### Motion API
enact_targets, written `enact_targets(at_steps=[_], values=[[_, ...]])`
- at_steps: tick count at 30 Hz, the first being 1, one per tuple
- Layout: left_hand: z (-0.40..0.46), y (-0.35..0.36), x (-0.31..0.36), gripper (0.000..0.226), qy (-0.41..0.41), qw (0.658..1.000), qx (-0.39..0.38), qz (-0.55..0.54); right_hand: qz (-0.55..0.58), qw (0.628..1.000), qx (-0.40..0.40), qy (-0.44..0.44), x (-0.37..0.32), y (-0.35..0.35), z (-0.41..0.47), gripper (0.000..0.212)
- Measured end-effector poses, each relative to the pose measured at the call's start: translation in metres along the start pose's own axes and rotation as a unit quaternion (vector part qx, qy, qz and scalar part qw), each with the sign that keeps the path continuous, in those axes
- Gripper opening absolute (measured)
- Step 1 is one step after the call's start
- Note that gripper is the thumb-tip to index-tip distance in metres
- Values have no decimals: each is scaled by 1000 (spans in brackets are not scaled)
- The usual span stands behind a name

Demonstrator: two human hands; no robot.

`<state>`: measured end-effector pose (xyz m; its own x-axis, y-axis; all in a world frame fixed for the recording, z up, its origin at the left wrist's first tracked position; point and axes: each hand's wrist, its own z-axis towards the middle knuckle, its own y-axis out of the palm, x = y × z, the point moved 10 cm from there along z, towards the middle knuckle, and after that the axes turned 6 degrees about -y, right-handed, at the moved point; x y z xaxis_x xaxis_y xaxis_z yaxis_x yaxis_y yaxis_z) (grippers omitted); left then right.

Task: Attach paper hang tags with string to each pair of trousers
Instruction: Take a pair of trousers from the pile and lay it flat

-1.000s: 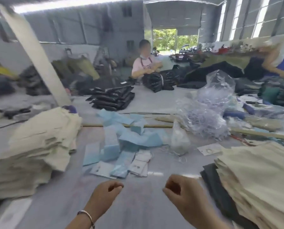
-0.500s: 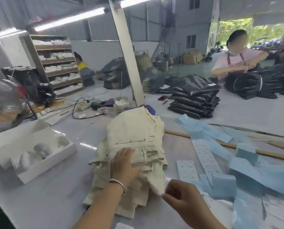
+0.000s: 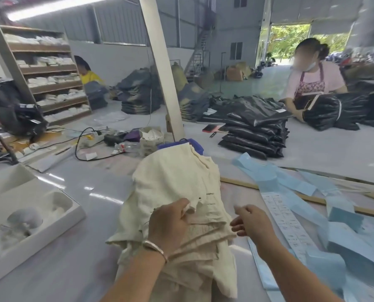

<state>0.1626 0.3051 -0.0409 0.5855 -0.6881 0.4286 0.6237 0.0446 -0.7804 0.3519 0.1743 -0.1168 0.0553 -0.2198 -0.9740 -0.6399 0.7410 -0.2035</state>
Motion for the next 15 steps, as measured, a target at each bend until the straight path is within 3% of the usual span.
enact_targets(at_steps=[2,4,5,6,8,9,11,13,15], values=[[-12,-6,1,33,26,998,-59,-29,32,996,-26,79,14,15,14,39],[-32,16,-1,70,41,968,-230,-93,-36,994,-50,87,18,29,27,47],[-36,20,-8,82,25,950,-280,-133,-82,992,-53,78,17,35,33,50],[-30,17,-23,83,-13,949,-261,-176,-118,989,-53,70,14,39,38,52],[-8,-4,-87,66,-167,958,-81,-216,-141,986,-53,70,9,49,44,59],[-6,-9,-120,60,-267,945,-31,-186,-140,986,-54,77,8,53,45,64],[-15,15,-163,59,-421,874,-76,-232,-142,985,-55,76,2,61,47,68],[-17,41,-161,49,-457,809,-126,-348,-161,984,-66,35,-11,69,49,63],[-6,39,-153,36,-446,813,-98,-360,-194,976,-102,14,-15,82,49,65]])
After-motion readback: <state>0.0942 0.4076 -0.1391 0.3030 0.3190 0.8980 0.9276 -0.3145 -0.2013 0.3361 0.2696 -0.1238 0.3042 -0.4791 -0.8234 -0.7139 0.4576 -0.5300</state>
